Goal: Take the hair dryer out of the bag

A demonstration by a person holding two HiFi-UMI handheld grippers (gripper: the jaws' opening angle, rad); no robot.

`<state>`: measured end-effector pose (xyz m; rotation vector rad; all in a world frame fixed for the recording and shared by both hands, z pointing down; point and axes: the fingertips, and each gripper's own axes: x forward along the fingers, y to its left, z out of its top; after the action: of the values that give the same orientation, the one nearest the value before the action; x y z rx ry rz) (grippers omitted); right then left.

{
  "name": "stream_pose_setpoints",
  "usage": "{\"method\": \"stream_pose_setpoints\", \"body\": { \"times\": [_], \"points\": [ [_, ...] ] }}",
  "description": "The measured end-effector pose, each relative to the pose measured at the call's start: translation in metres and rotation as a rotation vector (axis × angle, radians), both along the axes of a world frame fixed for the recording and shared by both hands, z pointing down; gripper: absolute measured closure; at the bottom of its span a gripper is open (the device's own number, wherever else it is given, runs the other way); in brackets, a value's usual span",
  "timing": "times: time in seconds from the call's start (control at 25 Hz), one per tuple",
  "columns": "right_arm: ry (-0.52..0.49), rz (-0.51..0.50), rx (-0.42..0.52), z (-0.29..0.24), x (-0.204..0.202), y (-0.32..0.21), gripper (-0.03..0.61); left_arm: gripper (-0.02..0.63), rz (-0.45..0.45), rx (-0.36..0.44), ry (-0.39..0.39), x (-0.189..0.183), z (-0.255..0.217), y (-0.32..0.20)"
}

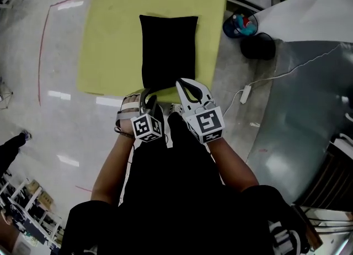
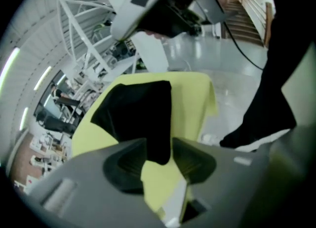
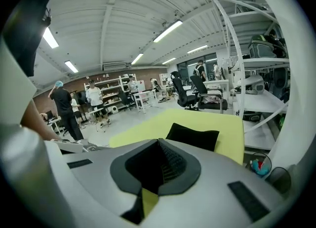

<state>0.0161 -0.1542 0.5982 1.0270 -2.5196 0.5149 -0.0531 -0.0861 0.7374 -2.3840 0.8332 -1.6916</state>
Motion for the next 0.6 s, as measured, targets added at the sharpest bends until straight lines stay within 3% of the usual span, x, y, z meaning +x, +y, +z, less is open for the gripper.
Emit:
{"method": "stream_pose_setpoints", "body": {
  "times": [0.2,0.4,0.6],
  "points": [
    [0.009,0.002,-0.018,0.007,0.000,0.006,0.572,0.448,0.048,-0.053,-0.094,-0.006,0.027,-0.001],
    [0.011,0.013,-0.028,0.008,0.002,0.013,0.572,0.455,0.059,-0.087,-0.108,-0.007,0.035,-0.004],
    [0.021,0.020,-0.030,0.010,0.006,0.017,0.572,0.590,0.024,-0.060,-0.062,-0.005,0.022,-0.013]
  ]
}}
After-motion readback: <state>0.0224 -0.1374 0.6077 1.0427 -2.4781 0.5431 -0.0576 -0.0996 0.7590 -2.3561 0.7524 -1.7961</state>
